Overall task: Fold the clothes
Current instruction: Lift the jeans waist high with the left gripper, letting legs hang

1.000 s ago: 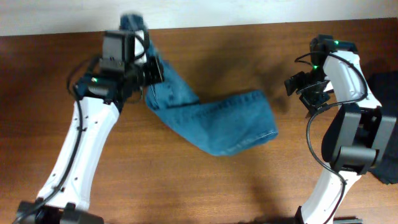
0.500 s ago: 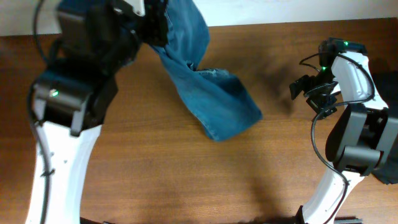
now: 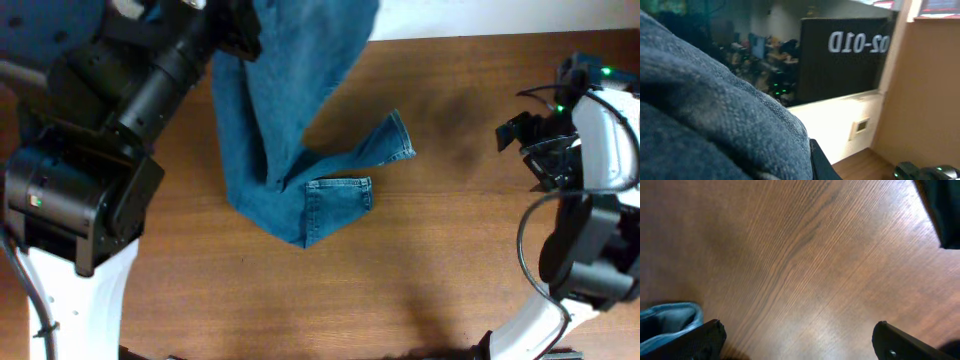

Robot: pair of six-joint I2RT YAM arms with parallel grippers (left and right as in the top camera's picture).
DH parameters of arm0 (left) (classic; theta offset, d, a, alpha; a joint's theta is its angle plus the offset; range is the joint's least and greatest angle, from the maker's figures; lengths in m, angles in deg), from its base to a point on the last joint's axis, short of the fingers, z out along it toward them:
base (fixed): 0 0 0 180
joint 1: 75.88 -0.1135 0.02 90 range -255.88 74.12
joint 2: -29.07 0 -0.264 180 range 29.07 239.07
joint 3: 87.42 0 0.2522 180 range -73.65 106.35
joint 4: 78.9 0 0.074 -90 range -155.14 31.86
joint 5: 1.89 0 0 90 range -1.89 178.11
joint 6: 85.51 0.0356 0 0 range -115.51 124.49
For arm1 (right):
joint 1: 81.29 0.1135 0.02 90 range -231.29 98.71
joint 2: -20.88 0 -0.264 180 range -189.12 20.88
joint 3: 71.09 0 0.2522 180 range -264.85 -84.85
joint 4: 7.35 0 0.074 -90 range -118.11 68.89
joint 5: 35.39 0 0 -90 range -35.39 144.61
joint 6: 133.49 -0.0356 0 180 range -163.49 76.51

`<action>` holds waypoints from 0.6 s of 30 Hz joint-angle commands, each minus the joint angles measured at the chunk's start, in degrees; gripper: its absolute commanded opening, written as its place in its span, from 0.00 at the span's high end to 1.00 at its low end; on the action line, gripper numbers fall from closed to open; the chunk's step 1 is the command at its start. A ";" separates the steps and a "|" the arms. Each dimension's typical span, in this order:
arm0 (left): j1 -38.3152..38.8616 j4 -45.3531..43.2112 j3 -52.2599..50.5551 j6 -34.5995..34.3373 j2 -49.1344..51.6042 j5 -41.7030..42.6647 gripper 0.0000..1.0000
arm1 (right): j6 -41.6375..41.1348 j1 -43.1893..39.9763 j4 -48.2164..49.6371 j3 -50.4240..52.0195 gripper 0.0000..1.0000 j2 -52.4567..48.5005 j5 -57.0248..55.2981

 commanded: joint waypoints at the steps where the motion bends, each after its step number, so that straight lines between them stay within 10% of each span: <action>1: 2.16 -3.45 2.40 3.21 -0.74 -1.22 0.99 | 4.09 -0.26 -0.31 0.20 0.01 4.48 2.60; 18: 8.87 -15.19 2.40 5.77 4.31 -8.59 0.99 | 9.53 -7.56 -2.23 0.20 0.01 12.02 13.27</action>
